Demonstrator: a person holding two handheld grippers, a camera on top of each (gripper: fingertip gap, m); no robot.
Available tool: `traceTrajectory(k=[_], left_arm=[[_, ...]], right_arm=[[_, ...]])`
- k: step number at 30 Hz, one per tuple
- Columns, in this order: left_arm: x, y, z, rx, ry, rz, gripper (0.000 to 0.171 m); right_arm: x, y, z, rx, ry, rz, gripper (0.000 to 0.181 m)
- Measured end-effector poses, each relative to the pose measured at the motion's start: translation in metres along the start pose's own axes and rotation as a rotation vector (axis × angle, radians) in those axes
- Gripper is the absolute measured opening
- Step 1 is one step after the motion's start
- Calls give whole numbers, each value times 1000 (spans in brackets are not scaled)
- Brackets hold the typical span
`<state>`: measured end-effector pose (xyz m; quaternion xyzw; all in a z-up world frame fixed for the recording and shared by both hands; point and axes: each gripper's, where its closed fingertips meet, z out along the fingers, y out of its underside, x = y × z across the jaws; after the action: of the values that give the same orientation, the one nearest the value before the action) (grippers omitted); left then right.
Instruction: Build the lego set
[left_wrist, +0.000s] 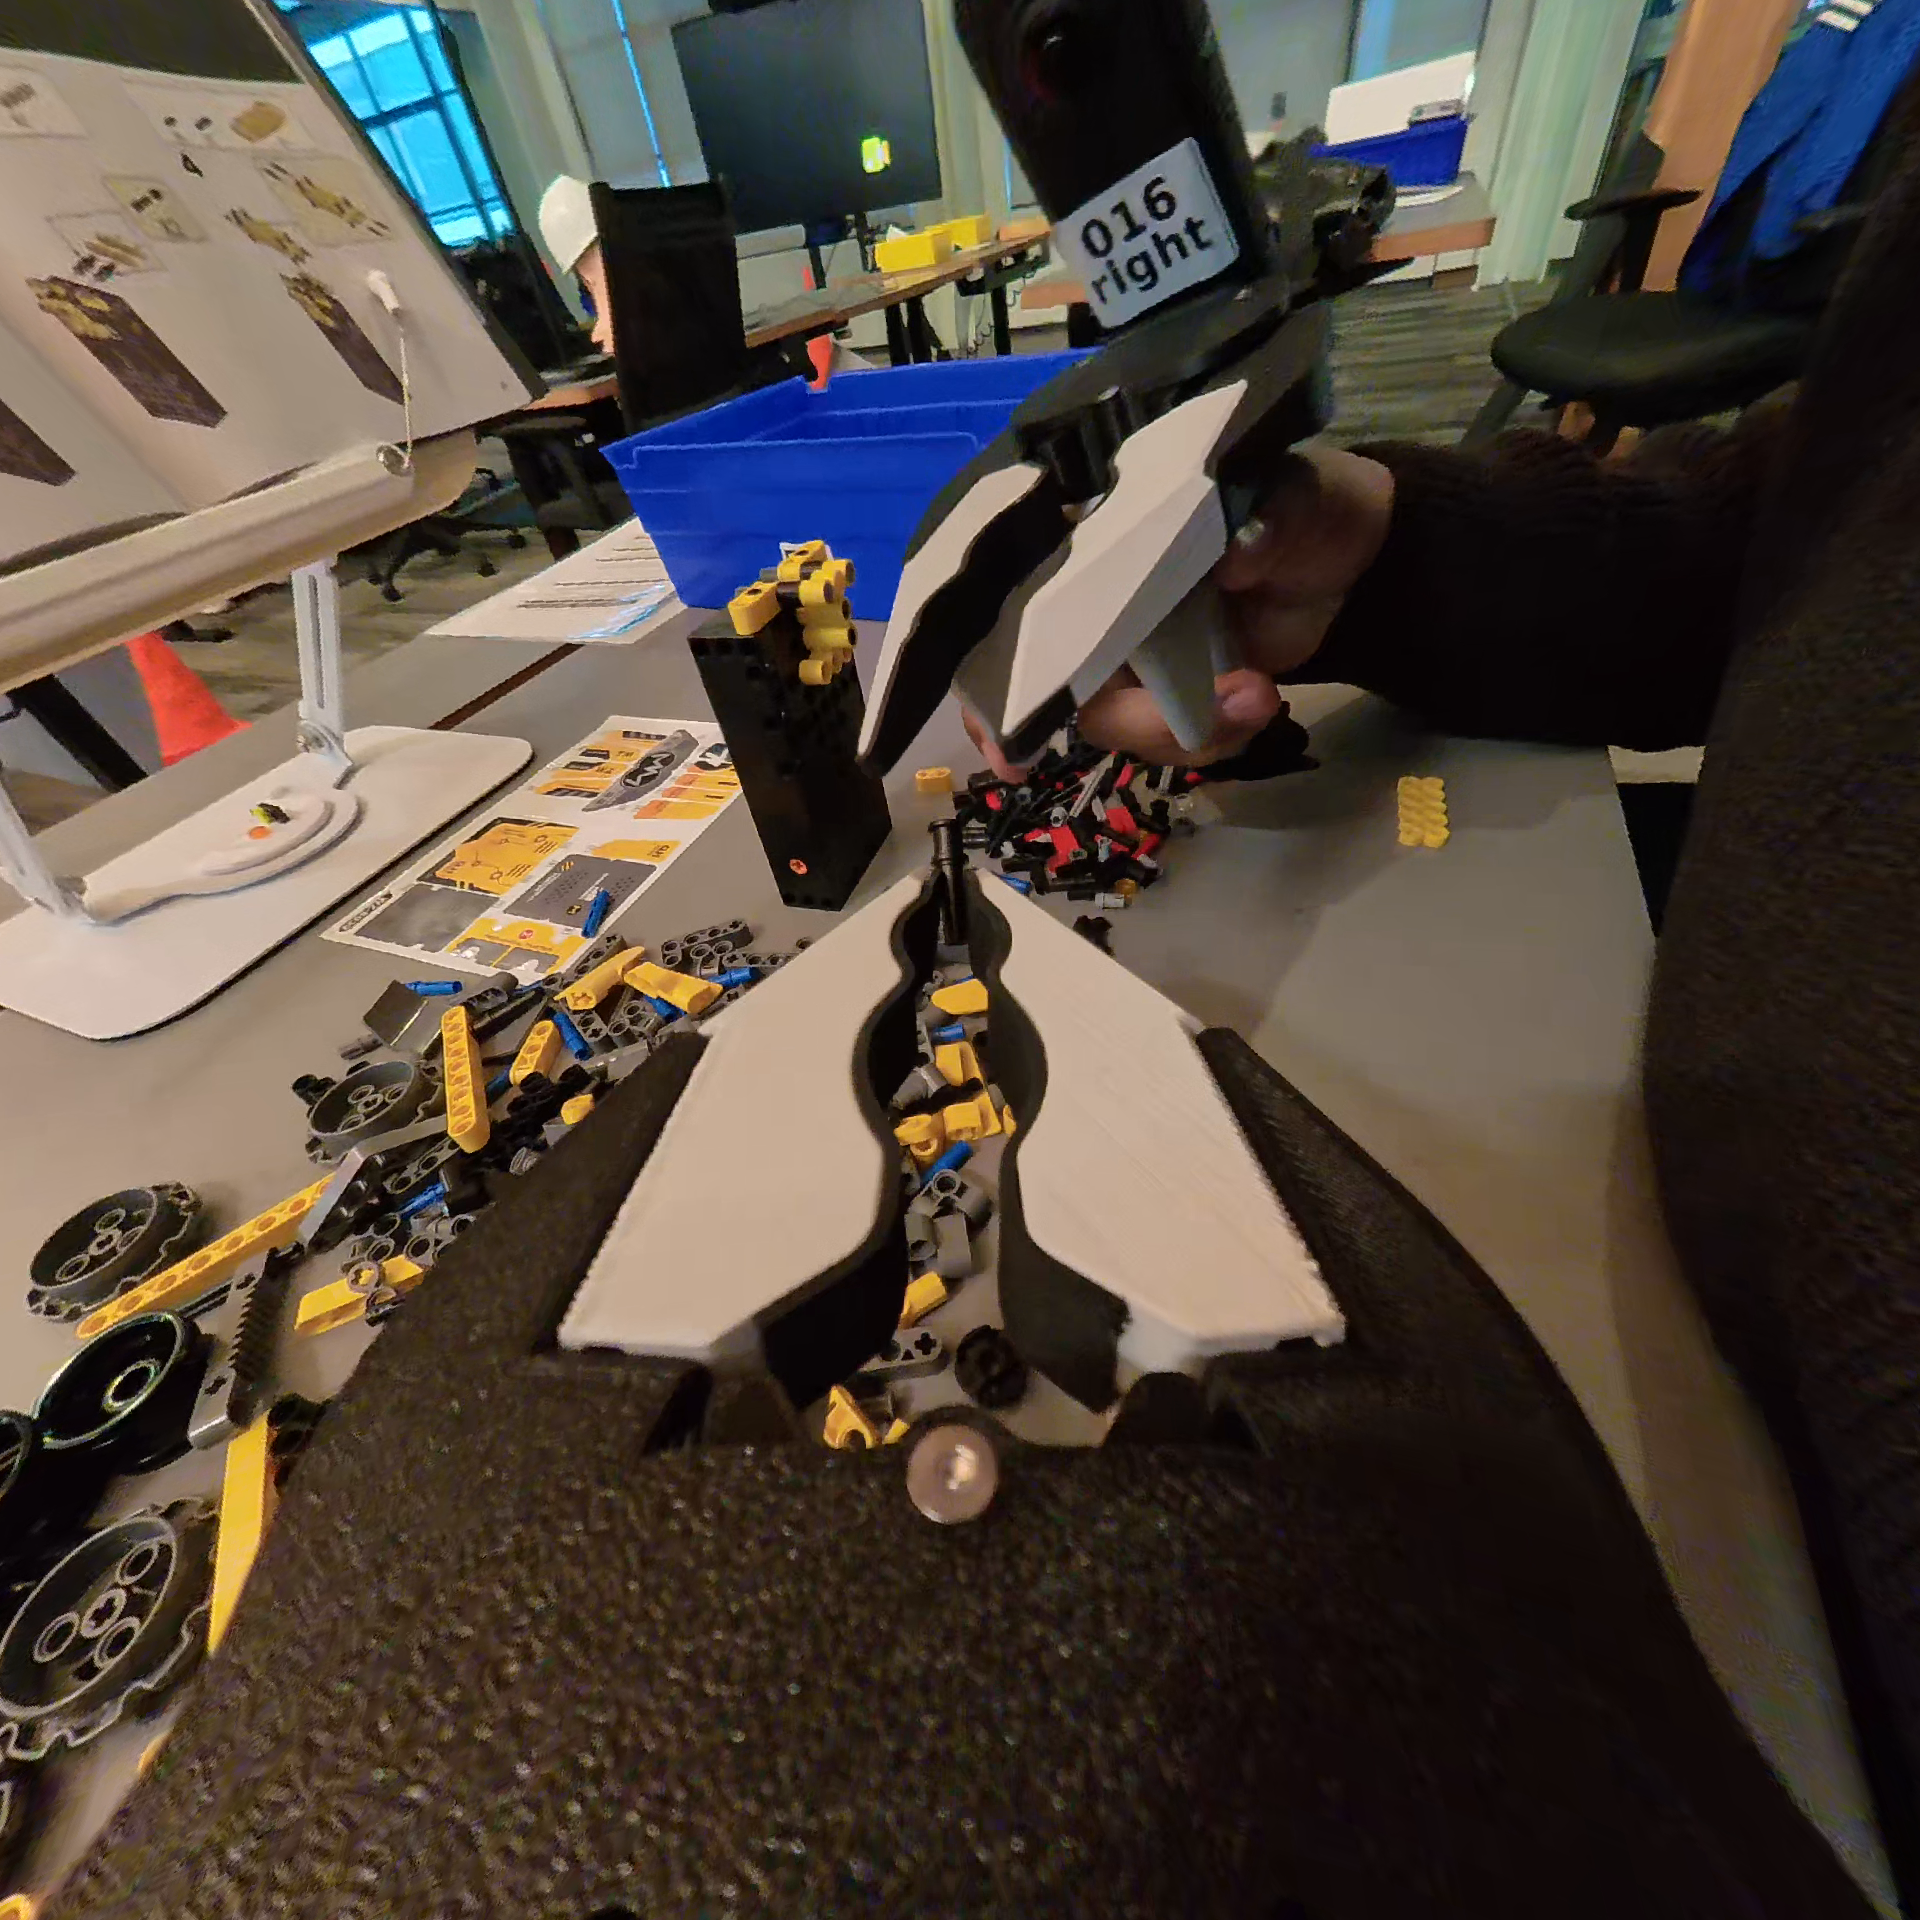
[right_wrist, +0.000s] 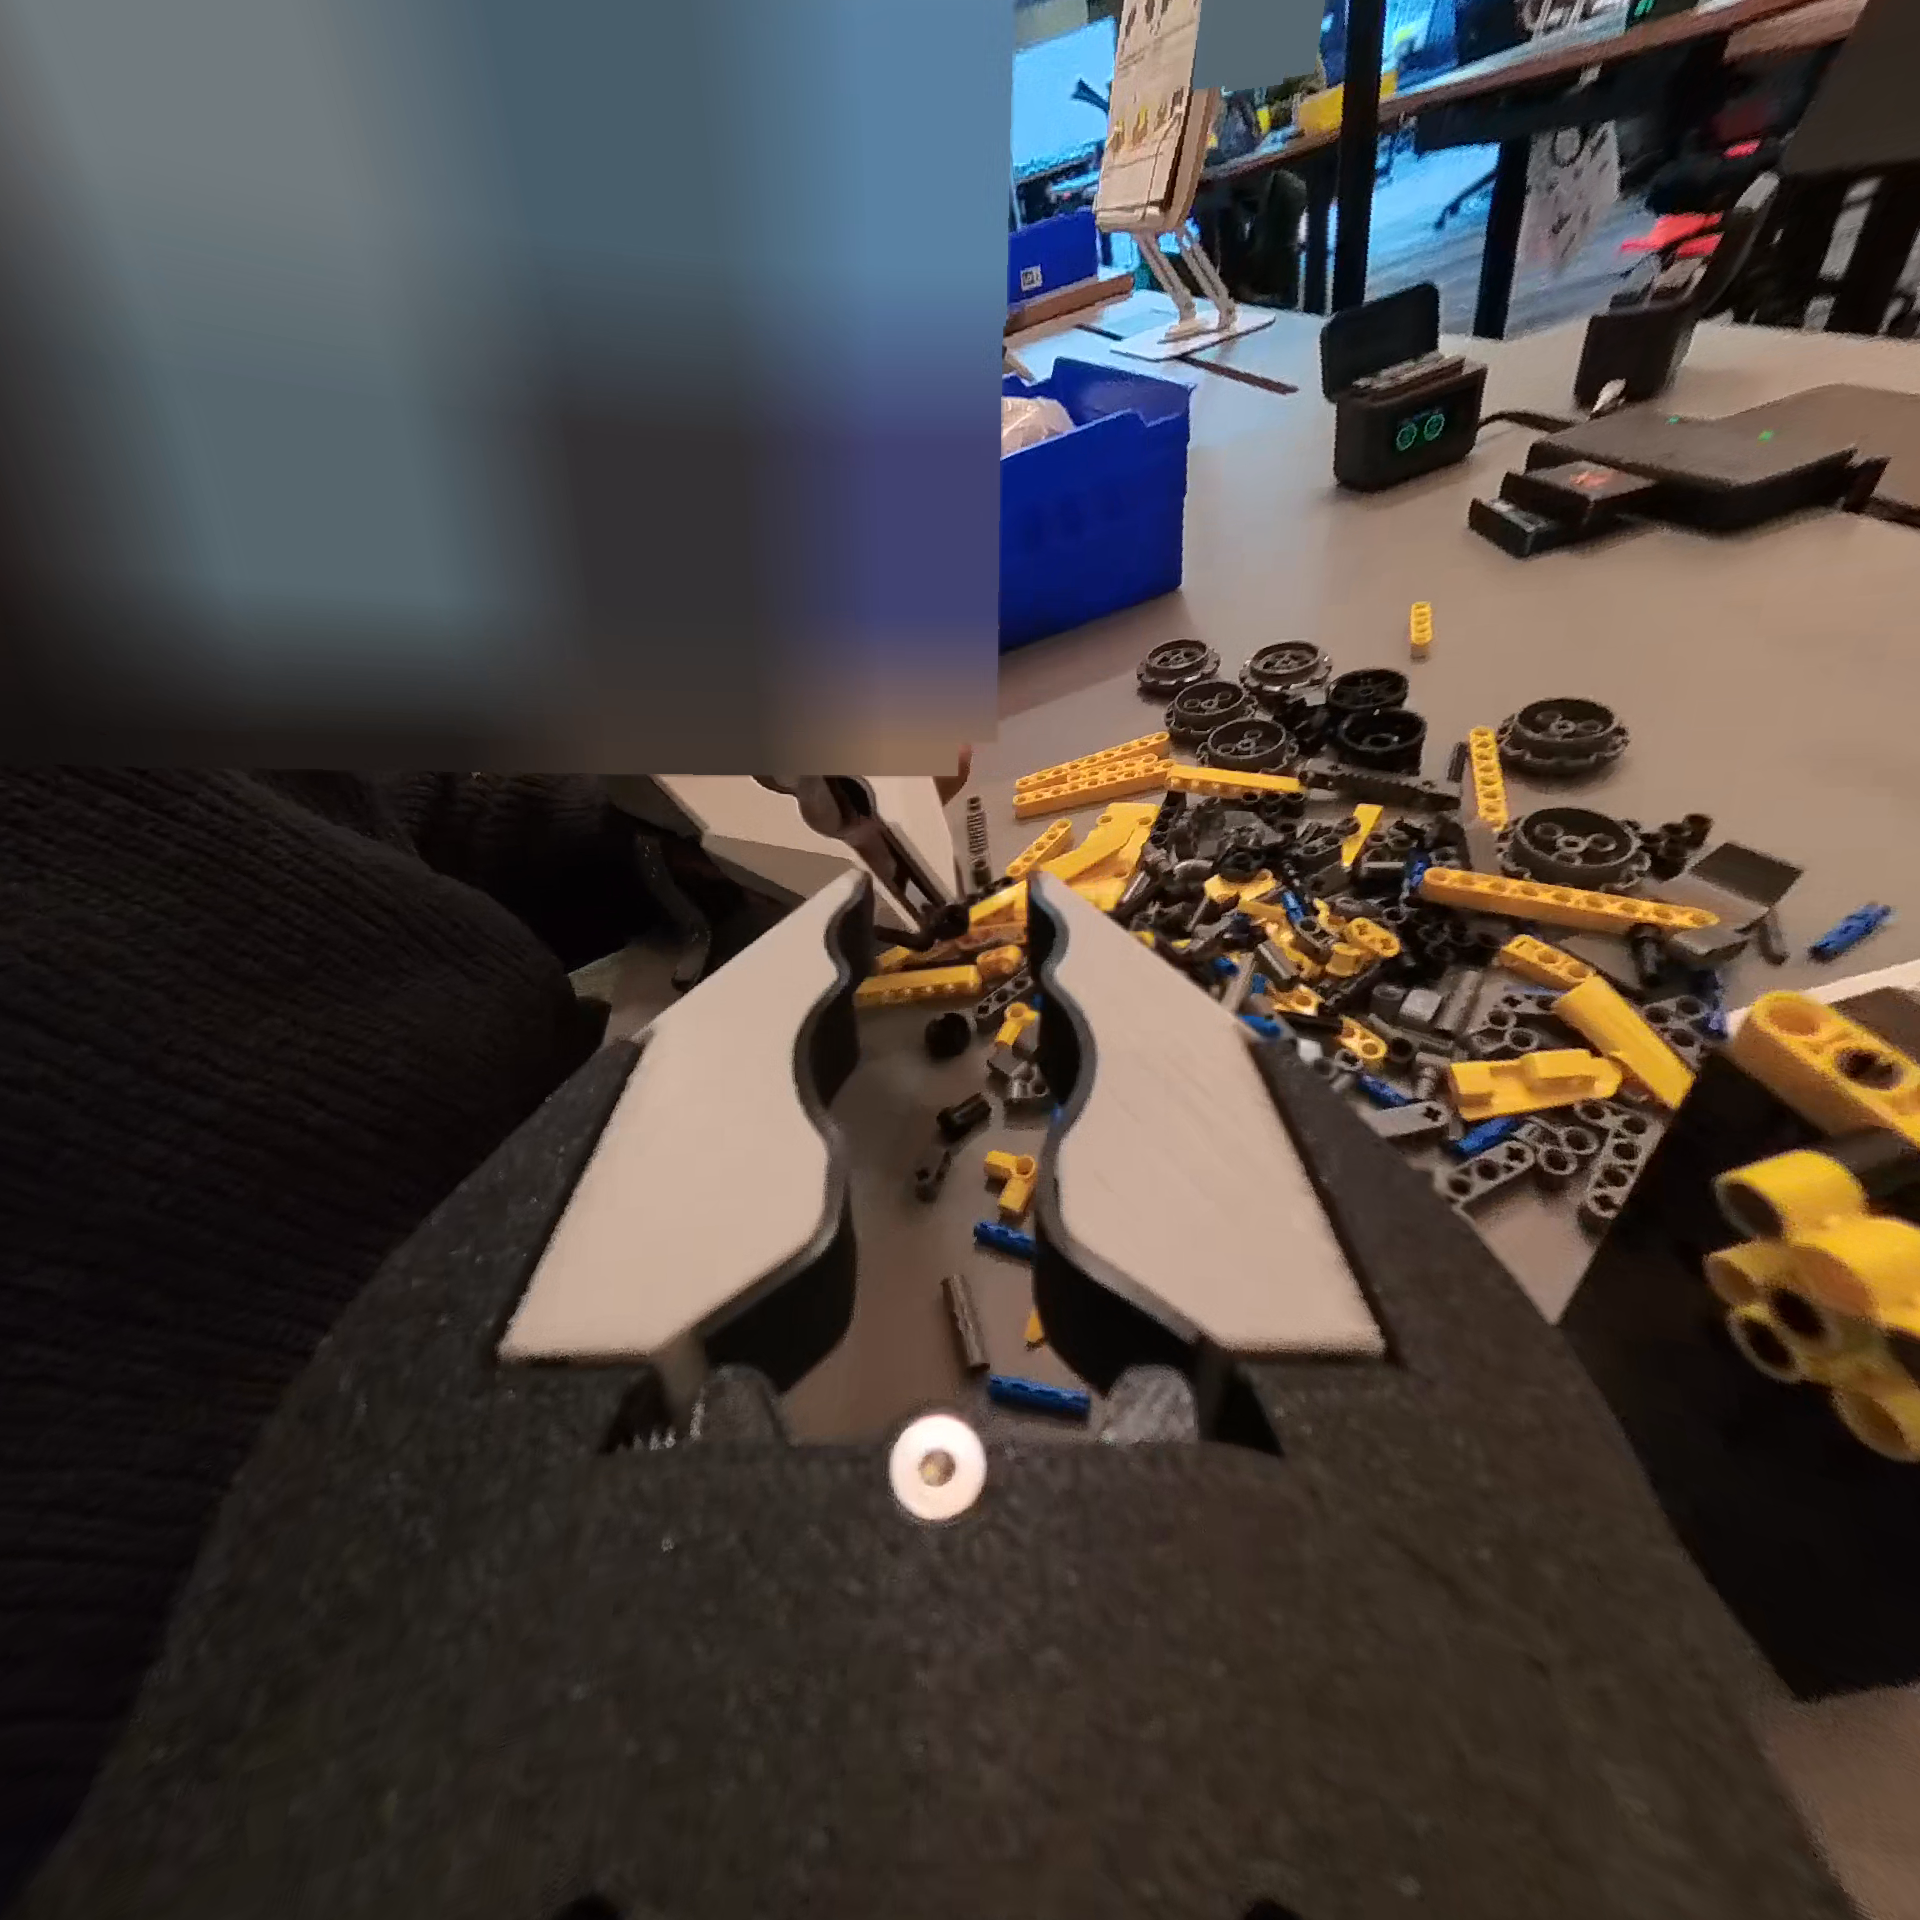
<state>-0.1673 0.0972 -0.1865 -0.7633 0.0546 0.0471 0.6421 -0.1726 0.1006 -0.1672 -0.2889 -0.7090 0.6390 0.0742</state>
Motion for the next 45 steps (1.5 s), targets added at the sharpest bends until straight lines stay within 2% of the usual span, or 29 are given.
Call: traceTrajectory(k=[5,11,19,27,41,45], left_arm=[[6,3,3,-18,7,49,4],[9,3,3,-15,10,78,4],[9,0,2,-2,8,78,4],[2,-1,1,8,-26,66,4],[-32,-23,-21,162,-95,-139,7],[-50,-20,-25,161,-174,-187,6]], right_arm=[[2,10,3,-46,-11,62,27],[-2,15,3,-56,-64,133,17],[-5,21,5,-84,-89,148,6],[-1,20,5,-67,-88,156,5],[20,-5,-10,76,18,75,5],[23,-11,-15,108,30,74,5]])
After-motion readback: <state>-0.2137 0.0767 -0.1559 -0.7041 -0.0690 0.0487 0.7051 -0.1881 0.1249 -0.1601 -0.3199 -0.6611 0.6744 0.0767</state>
